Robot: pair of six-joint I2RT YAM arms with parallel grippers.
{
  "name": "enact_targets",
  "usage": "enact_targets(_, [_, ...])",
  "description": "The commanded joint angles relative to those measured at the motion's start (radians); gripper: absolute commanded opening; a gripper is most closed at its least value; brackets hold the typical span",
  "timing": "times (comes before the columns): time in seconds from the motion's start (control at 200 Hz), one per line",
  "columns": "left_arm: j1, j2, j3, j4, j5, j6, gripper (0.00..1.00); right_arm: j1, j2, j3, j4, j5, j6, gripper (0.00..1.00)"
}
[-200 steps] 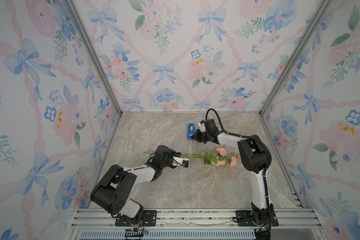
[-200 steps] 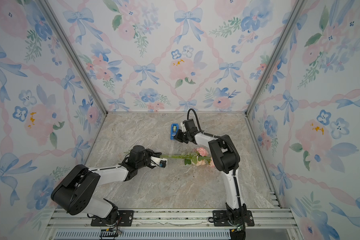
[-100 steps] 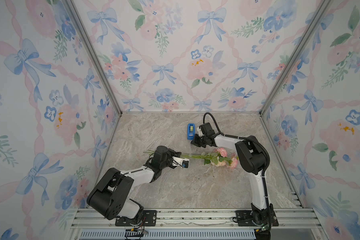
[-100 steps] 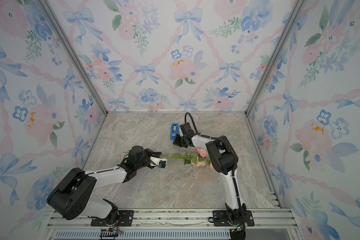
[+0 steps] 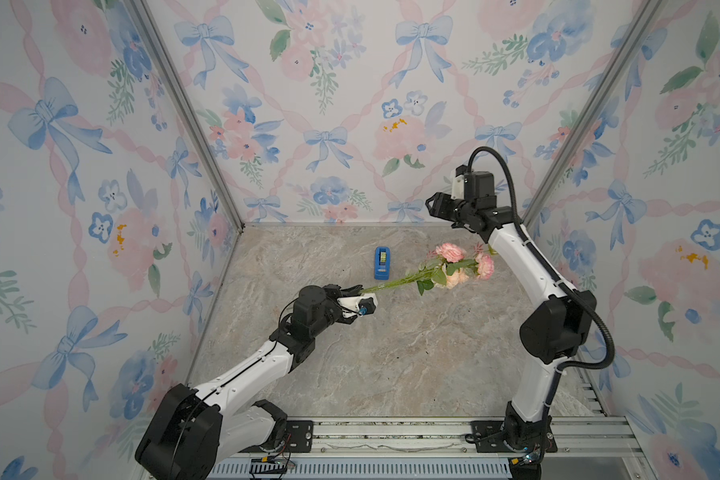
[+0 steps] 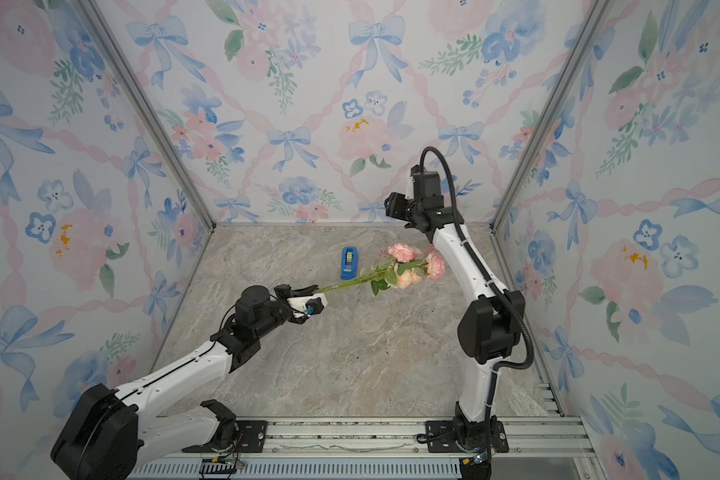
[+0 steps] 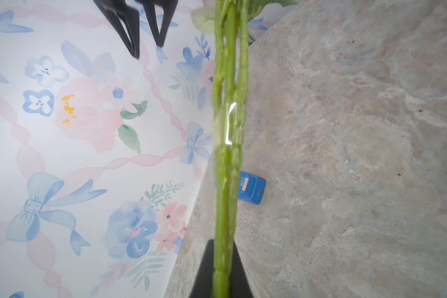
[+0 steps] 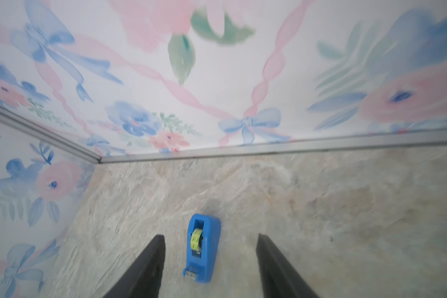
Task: Wrap bouquets with tape
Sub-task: Tear off the tape using the Tape Cutter, then wrap the tape around the bouquet.
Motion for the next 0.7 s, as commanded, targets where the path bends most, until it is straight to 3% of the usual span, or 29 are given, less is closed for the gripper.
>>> enact_targets(0.0, [-0.007,-0.05,0.049,-0.144,-0.028,-0.179,0.0,0.005,-0.152,0.018,-0.078,0.076,-0.223,0.64])
enact_targets(0.12, [-0.009,-0.088,0.078,-0.183,-0.075,-0.299,0.0,0.006,-0.403,-0.206,0.095,0.059,-0.325,0.88])
enact_targets(0.225, [-0.011,-0.102,0.121,-0.225,-0.13,-0.399,0.0,0.013,-0.663,-0.52,0.33,0.012,-0.409,0.97])
enact_targets(0.325, [-0.018,-0.111,0.172,-0.258,-0.157,-0.494,0.0,0.014,-0.868,-0.713,0.399,-0.038,-0.413,0.99])
enact_targets(0.435, [-0.022,-0.125,0.195,-0.269,-0.125,-0.548,0.0,0.034,-1.041,-0.857,0.368,-0.201,-0.437,0.99])
enact_targets(0.55, [-0.034,-0.128,0.217,-0.292,-0.132,-0.568,0.0,0.101,-1.173,-0.994,0.287,-0.275,-0.501,1.0])
enact_targets(0.695, [-0.038,-0.145,0.212,-0.309,-0.077,-0.575,0.0,0.215,-1.278,-1.227,0.334,-0.315,-0.593,0.97])
